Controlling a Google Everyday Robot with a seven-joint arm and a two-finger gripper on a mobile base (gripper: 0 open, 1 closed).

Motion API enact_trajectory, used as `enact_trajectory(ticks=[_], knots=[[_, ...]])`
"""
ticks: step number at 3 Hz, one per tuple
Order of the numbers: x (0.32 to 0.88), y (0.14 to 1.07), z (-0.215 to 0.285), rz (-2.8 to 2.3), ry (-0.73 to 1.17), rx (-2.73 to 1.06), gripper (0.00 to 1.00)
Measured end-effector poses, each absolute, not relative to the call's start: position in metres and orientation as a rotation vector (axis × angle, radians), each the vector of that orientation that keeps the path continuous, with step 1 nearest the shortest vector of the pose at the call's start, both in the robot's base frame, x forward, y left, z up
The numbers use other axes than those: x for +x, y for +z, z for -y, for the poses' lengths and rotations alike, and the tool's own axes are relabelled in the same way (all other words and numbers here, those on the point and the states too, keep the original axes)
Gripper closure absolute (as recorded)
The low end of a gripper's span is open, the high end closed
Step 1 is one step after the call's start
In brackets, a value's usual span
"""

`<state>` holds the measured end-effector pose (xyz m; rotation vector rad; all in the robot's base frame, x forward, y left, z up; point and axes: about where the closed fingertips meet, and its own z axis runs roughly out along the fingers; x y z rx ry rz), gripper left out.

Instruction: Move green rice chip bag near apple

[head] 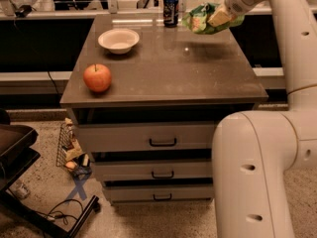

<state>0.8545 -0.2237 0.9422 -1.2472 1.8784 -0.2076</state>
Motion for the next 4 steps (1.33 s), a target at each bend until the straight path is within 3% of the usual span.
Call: enact_trajectory(ticks=[2, 4], knots=[[0.773, 0.986, 0.230, -2.015, -0.145, -1.256, 1.00], [0.714, 0.998, 0.192, -1.969, -0.041, -1.338, 1.00]])
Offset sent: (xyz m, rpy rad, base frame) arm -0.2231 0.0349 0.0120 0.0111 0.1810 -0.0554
